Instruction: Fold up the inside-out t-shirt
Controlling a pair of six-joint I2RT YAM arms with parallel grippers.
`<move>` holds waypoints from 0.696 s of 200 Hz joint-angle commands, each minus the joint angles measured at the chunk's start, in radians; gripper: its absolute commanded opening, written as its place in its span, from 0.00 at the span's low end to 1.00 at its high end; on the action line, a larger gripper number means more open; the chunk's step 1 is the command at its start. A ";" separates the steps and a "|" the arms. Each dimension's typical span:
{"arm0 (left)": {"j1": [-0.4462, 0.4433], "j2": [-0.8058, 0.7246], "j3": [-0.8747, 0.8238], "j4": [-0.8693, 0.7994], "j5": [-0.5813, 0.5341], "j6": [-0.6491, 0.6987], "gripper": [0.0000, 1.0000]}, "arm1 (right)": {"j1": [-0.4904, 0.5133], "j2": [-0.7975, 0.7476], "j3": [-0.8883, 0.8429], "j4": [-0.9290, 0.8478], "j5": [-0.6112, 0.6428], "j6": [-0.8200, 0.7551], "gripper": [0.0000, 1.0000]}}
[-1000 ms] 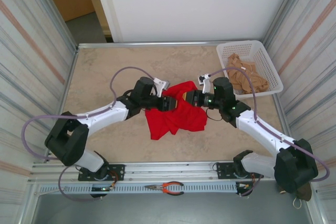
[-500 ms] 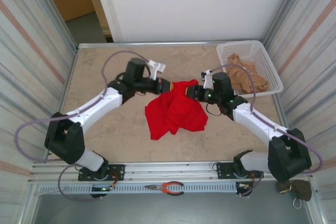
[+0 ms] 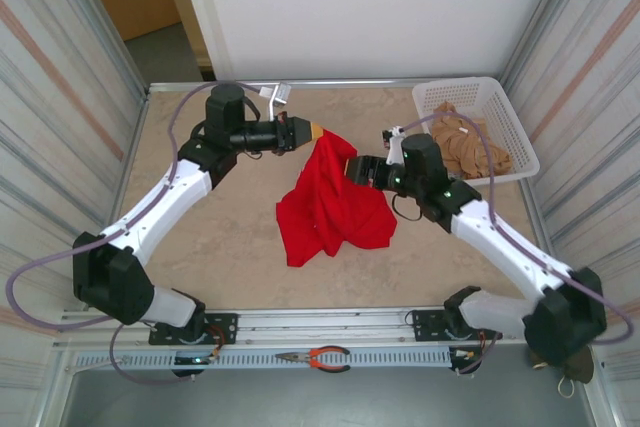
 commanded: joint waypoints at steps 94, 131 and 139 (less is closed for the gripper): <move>0.017 -0.054 -0.013 -0.021 -0.044 -0.069 0.00 | 0.125 0.185 0.195 -0.036 0.177 -0.111 0.33; 0.092 0.028 -0.008 -0.009 -0.041 -0.074 0.00 | 0.067 0.105 0.138 0.030 -0.092 -0.134 0.00; 0.110 0.064 0.013 -0.006 -0.031 -0.069 0.00 | 0.059 0.081 0.113 0.066 -0.173 -0.134 0.00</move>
